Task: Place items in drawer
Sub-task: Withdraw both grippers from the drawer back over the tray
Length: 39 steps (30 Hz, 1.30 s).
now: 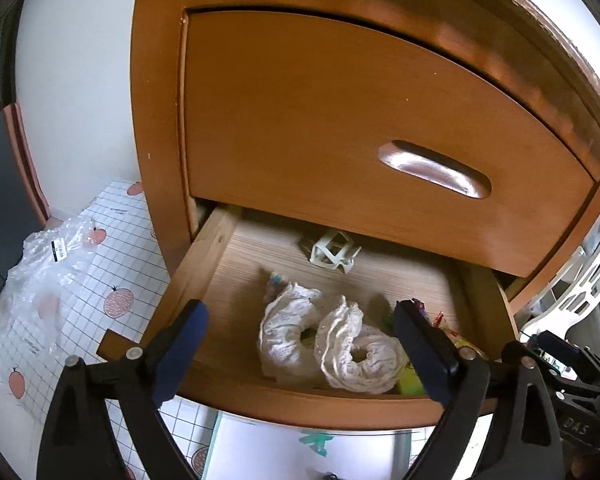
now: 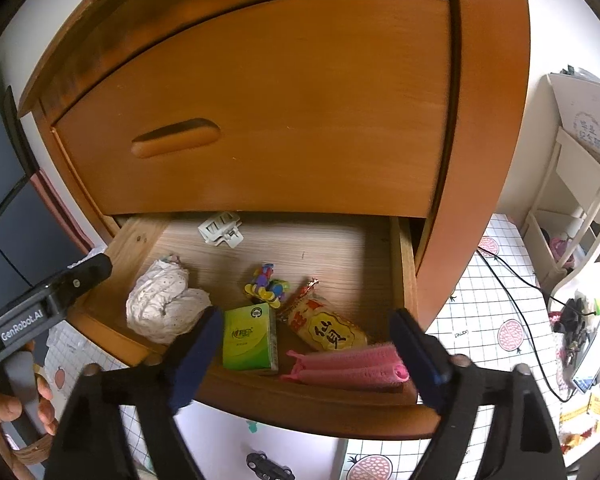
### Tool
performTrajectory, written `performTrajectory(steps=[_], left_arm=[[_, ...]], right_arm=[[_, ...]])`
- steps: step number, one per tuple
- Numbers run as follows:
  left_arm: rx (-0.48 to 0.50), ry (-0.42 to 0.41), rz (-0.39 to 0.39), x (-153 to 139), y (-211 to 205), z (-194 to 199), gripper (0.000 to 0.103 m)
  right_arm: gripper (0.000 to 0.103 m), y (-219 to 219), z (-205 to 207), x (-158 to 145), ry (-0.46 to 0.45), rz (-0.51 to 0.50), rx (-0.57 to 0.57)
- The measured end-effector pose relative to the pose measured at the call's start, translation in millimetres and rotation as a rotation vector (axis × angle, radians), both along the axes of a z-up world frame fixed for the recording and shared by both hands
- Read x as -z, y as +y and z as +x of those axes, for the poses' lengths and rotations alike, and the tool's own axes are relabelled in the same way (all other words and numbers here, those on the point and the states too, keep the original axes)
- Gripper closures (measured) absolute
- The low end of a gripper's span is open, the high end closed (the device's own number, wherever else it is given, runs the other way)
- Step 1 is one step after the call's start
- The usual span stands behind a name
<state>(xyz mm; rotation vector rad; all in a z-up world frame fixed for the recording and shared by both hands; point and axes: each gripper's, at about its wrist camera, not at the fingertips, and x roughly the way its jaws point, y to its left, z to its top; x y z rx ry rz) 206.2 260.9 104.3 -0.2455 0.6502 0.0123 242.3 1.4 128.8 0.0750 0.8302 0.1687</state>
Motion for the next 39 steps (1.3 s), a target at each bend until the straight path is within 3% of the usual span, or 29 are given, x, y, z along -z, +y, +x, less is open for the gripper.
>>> performTrajectory(steps=[3,6,8,28,39], left_arm=[[-0.007,-0.002,-0.002,0.0,1.6,-0.7,0.009],[-0.026,-0.012,0.018,0.0,2.7,-2.2,0.000],[-0.030,-0.009,0.026,0.6,3.6,-2.3,0.000],[-0.031,-0.014,0.015,-2.9,2.5,-13.1,0.000],[0.016,-0.133,-0.024,-2.9,2.4,-75.3,0.000]], right_arm=[[0.011,-0.2,0.2,1.1,0.004,0.004,0.001],[0.010,0.3,-0.4,1.0,0.001,-0.003,-0.001],[0.000,0.9,-0.7,0.7,-0.004,-0.008,0.001],[0.000,4.5,-5.9,0.8,-0.011,-0.020,-0.010],[0.000,9.6,-68.9,-9.5,-0.200,0.005,-0.042]])
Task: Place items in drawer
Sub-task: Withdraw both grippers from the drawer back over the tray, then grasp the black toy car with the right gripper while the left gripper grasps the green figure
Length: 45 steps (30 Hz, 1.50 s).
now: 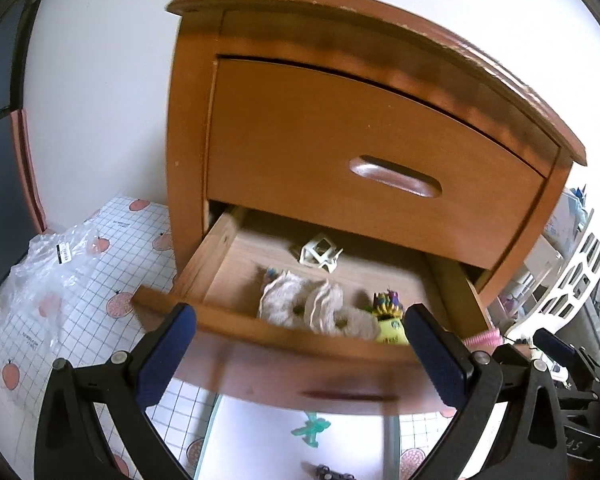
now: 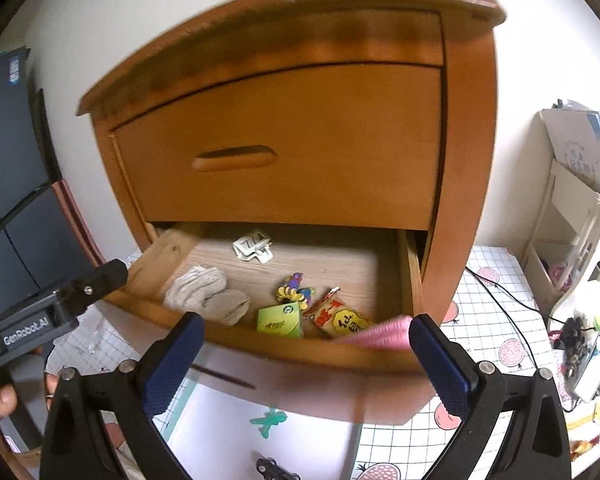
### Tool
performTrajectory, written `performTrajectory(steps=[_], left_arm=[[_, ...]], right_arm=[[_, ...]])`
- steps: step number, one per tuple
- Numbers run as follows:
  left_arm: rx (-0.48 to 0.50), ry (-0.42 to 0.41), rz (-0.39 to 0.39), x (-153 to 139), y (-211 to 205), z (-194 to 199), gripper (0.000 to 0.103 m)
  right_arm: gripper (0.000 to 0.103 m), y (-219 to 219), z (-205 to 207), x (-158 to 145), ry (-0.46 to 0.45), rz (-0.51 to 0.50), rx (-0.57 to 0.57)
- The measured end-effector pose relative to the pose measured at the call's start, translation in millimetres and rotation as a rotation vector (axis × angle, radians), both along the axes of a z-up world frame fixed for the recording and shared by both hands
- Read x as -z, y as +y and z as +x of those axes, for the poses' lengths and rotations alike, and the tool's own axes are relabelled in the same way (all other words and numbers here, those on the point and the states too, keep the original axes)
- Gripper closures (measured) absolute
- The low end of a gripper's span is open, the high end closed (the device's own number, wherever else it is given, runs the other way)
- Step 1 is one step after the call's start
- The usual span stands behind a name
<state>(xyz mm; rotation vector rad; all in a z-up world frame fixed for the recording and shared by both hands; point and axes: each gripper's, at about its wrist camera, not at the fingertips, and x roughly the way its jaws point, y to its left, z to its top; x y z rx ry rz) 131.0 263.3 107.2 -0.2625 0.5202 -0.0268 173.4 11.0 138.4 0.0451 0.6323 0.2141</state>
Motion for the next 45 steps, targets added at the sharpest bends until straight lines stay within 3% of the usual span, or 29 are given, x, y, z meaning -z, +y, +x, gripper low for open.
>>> performTrajectory(steps=[4,8,17,31,36,45], left_arm=[[0.005,-0.008,-0.018,15.9,2.1,-22.7,0.000],[0.029,0.034,-0.039,47.3,0.1,-40.6,0.000],[0.017,0.293,-0.014,132.9,-4.3,-21.0,0.000],[-0.016,0.513,-0.019,219.9,-0.3,-2.5,0.000],[-0.003,0.538,0.025,233.2,-8.7,3.2,0.000],[0.039,0.492,0.015,234.9,-15.9,13.7,0.000]], right_arm=[[0.000,-1.3,-26.2,7.9,-0.042,0.002,-0.003],[0.000,2.6,-46.0,30.5,-0.026,-0.016,-0.019],[0.000,14.5,-41.2,115.7,0.248,-0.013,-0.046],[0.000,31.3,-41.0,187.5,0.408,-0.073,-0.092],[0.000,31.1,-34.7,221.1,0.501,-0.098,-0.073],[0.000,43.4,-29.5,249.0,0.541,-0.184,-0.135]])
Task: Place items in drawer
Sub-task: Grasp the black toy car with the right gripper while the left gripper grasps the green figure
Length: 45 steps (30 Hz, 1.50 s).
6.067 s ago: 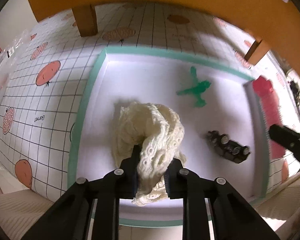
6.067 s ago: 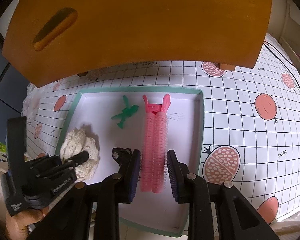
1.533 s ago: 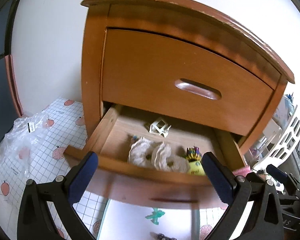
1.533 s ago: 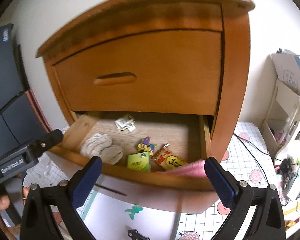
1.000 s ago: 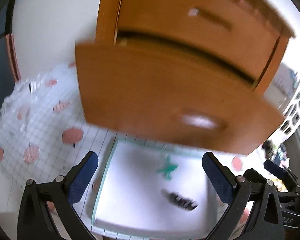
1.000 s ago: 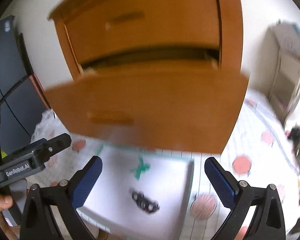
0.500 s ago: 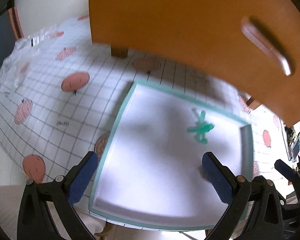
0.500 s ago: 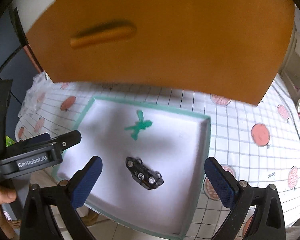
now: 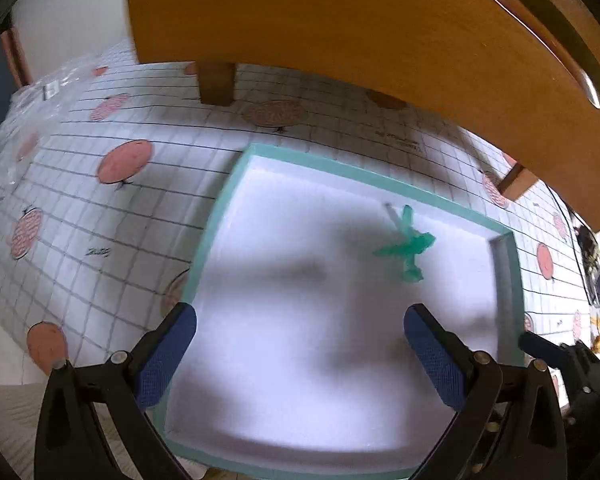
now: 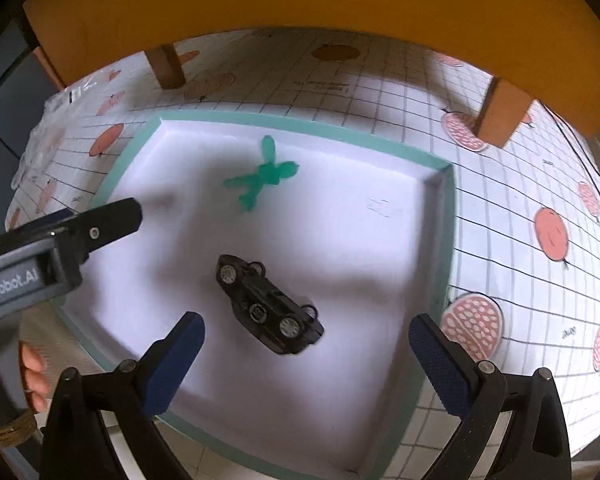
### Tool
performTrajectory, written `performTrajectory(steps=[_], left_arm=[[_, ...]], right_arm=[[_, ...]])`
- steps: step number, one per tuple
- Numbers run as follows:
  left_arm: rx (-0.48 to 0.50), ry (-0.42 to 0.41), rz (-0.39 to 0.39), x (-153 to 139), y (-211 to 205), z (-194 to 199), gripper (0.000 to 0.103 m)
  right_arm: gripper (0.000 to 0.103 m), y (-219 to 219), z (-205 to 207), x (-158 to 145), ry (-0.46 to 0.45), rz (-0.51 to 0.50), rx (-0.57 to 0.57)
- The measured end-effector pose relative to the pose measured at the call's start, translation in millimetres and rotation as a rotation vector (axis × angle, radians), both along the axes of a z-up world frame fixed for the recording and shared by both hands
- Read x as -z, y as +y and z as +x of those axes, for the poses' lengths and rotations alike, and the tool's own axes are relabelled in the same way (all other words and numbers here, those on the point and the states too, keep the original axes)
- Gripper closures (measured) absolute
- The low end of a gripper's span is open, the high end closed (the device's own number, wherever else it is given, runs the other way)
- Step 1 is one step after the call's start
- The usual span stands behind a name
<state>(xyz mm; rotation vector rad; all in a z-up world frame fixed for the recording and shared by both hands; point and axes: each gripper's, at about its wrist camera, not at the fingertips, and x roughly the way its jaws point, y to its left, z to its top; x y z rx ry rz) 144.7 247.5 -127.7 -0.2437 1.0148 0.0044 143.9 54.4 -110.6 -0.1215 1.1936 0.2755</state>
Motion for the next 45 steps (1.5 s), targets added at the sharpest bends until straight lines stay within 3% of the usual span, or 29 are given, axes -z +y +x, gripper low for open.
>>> performTrajectory(steps=[9,15,23,26,28,33,35,37,41,45], left_arm=[[0.087,0.049,0.008,12.7,-21.2,29.5,0.000],[0.113,0.061,-0.013,28.1,-28.8,41.2,0.000],[0.182,0.044,0.059,40.0,-50.0,50.2,0.000],[0.213,0.031,0.092,42.2,-59.5,53.6,0.002],[0.226,0.028,0.102,43.8,-63.8,56.8,0.012],[0.263,0.017,0.140,47.1,-71.8,62.6,0.021],[0.275,0.004,0.152,45.2,-74.9,62.5,0.032],[0.293,-0.011,0.181,43.9,-79.1,61.1,0.049],[0.310,-0.023,0.178,42.3,-79.8,56.3,0.064],[0.322,-0.022,0.183,41.5,-79.3,52.6,0.090]], right_arm=[[0.022,17.4,11.2,15.9,0.007,-0.067,-0.070],[0.051,7.7,19.2,15.6,0.019,-0.020,-0.021],[0.071,-4.8,23.6,13.5,0.037,0.036,0.038],[0.071,-7.2,23.4,13.5,0.042,0.054,0.054],[0.071,-7.9,23.4,14.0,0.044,0.060,0.059],[0.071,-9.7,23.3,15.7,0.047,0.065,0.061],[0.071,-9.6,24.0,16.2,0.047,0.066,0.059],[0.071,-9.4,24.2,16.6,0.046,0.067,0.060],[0.071,-9.1,24.0,17.2,0.047,0.071,0.064],[0.071,-7.9,24.4,17.5,0.045,0.068,0.062]])
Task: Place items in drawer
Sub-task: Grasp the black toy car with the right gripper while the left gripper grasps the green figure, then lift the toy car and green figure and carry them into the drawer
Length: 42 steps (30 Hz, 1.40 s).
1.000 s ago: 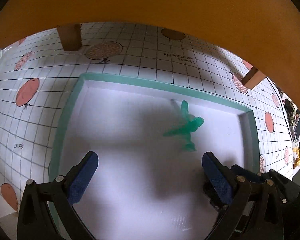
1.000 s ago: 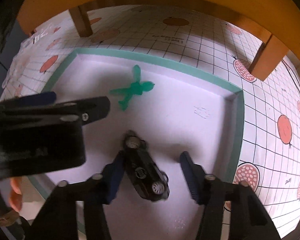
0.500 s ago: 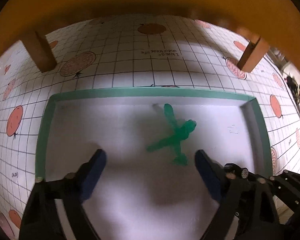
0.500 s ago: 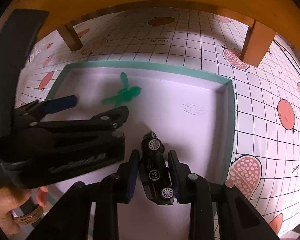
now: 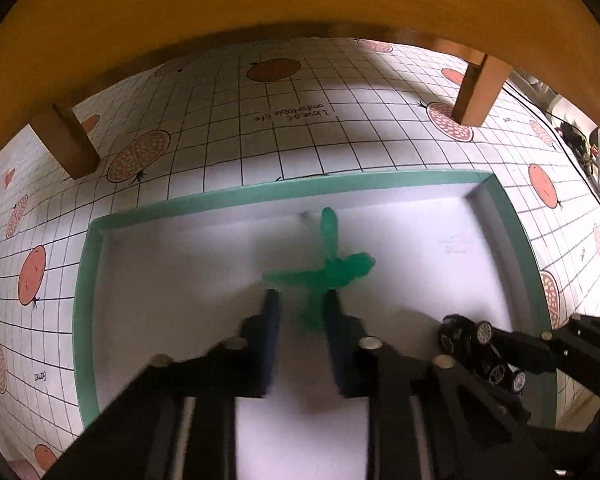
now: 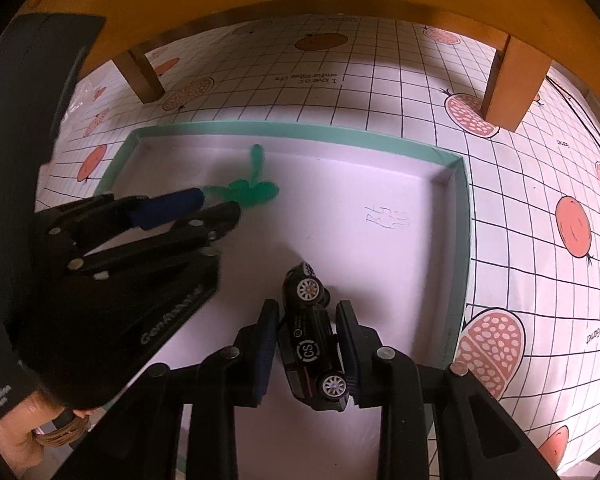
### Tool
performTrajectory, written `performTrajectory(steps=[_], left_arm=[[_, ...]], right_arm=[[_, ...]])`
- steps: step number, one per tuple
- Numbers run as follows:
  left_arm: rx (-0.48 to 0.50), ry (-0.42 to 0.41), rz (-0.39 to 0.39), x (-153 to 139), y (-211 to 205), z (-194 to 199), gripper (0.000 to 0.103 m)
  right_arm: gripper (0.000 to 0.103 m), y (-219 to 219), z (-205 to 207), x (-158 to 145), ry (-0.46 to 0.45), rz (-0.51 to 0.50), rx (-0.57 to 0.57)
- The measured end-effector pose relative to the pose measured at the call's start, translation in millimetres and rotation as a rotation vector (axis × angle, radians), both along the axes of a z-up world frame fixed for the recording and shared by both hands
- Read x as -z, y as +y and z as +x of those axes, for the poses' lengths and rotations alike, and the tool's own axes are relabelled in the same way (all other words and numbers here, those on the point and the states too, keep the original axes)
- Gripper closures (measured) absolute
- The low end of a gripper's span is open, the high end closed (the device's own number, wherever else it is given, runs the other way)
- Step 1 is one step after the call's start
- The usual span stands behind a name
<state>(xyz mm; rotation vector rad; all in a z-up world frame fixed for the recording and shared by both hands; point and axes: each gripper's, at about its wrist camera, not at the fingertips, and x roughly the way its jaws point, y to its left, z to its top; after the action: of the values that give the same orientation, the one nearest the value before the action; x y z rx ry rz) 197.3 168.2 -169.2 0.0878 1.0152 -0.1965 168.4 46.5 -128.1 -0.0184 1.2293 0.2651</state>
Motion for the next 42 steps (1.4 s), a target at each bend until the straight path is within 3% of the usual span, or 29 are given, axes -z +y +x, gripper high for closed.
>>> performTrajectory(steps=[7,14,26,34,42], left_arm=[[-0.026,0.025,-0.027,-0.2,10.1,-14.3,0.091],[-0.094,0.067,-0.107,0.3,27.8,-27.8,0.091],[-0.146,0.091,-0.119,-4.4,41.1,-45.6,0.091],[-0.178,0.059,-0.173,-25.9,56.6,-58.6,0.091],[-0.160,-0.062,-0.225,-71.1,61.8,-76.8,0.091]], right_arm=[[0.071,-2.6,0.8,-0.1,0.007,0.013,0.008],[0.072,-5.3,1.6,0.8,0.011,0.021,0.020],[0.072,-11.9,-5.6,-9.8,-0.001,0.084,0.046],[0.072,-9.9,-15.4,-33.3,-0.066,0.103,0.031],[0.072,-7.7,-28.6,-63.9,-0.142,0.105,-0.002]])
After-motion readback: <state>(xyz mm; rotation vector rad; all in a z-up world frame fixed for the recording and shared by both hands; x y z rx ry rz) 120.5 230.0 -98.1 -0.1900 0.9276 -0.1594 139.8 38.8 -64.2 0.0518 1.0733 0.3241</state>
